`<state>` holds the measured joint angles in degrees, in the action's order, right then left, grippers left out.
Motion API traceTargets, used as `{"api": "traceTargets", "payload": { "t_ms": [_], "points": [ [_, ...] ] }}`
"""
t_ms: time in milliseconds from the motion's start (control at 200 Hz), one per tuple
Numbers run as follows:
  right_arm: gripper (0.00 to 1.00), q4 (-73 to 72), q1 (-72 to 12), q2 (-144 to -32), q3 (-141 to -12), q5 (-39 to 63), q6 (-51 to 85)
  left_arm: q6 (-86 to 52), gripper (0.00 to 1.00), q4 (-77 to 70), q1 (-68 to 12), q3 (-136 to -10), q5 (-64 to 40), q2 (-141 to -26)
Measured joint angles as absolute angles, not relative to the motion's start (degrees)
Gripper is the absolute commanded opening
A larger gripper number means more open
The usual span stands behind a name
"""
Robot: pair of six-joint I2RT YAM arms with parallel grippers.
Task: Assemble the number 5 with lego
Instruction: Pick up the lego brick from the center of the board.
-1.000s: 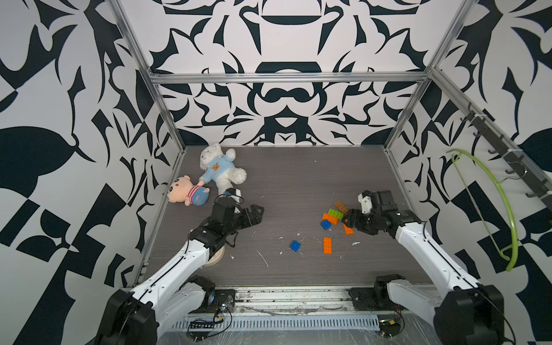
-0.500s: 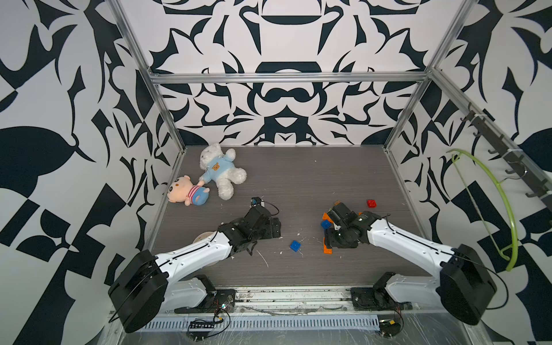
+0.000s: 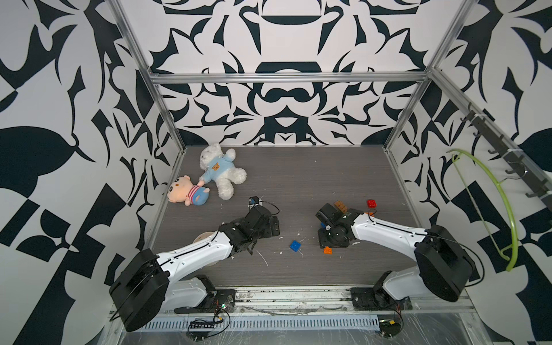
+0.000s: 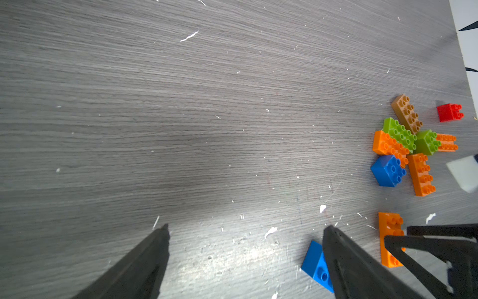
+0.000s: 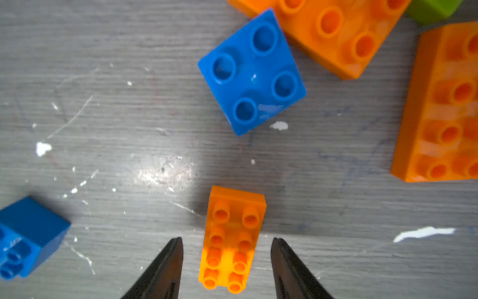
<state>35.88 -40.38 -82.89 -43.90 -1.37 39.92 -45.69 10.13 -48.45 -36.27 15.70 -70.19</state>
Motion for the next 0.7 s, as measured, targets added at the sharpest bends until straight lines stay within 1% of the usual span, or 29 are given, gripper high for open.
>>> {"api": "traceTargets", "payload": {
  "t_ms": [150, 290, 600, 700],
  "points": [
    [0.59, 35.81, -40.91, -84.14, -43.90, -1.39, 40.45, -45.91, 0.99, 10.31, -48.47, -36.53, 15.94, -70.19],
    [0.55, 36.16, -41.69, -85.06, -43.90, -1.43, 40.58, -46.13, 0.99, 10.41, -48.47, -36.53, 16.56, -70.19],
    [0.42, 36.12, -41.89, -85.78, -43.83, -1.87, 40.80, -45.76, 0.99, 11.20, -48.47, -38.70, 17.08, -71.37],
    [0.34, 36.10, -41.89, -85.76, -43.83, -1.98, 40.47, -45.87, 0.99, 11.84, -48.47, -38.79, 17.61, -71.75]
  ]
}}
